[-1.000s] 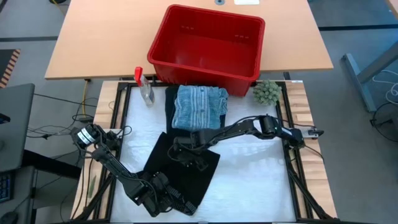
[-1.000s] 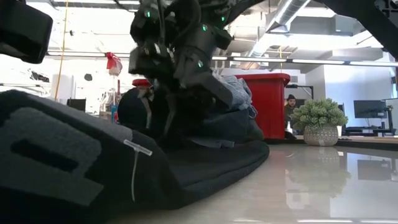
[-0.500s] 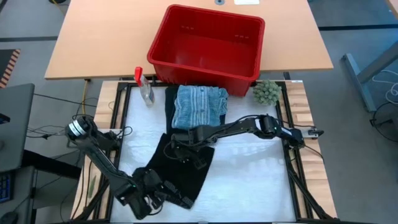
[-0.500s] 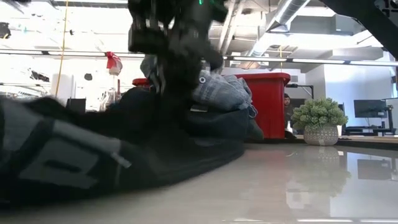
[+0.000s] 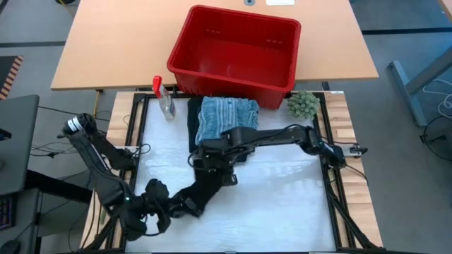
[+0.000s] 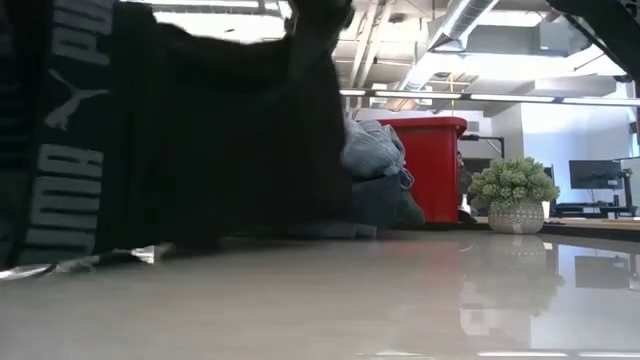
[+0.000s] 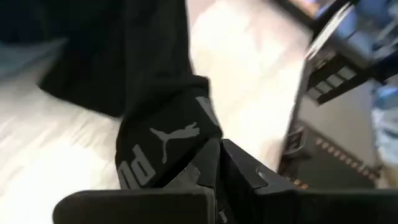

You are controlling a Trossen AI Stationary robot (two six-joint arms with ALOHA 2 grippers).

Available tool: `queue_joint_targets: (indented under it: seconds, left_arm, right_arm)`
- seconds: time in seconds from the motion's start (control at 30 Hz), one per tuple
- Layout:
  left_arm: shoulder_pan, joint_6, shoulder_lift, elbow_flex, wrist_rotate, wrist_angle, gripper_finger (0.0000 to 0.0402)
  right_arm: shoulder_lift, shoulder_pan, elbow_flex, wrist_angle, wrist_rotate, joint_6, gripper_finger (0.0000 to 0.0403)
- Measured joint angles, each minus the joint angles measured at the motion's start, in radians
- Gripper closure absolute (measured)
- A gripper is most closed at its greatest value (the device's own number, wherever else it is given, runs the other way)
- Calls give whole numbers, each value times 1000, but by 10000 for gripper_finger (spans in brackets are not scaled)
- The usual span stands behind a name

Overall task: Fold Laundry from Bin
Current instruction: Fold the black underwear from the red laundry

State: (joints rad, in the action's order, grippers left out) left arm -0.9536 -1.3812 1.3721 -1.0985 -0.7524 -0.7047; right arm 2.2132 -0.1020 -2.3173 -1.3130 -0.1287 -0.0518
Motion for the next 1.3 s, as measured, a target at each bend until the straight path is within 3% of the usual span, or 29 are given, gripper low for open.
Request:
queue_joint_targets:
  seconds: [0.2,0.37,0.53,0.67,0.87,1.07,1.3]
  left_arm:
    - [-2,152,28,-1,-75,246,401]
    - [-10,263,56,-1,-124,457,401]
    - [-24,203,97,-1,-228,573,401]
    - [-11,184,151,-1,-210,733,401]
    - [-14,171,153,-2,-245,708,401]
    - [61,418,175,8,-257,697,380]
    - [251,628,205,8,9,694,271]
  right_arm:
    - [-81,-38,0,-39,31,180,379]
    - [-133,-162,0,-140,92,287,379]
    - [-156,-299,1,-145,72,388,379]
    - [-179,-364,1,-151,4,471,379]
    - [-179,-321,2,-191,-55,489,379]
    - [-180,-241,2,-196,-55,557,379]
    - [-180,-209,1,-206,-69,561,379]
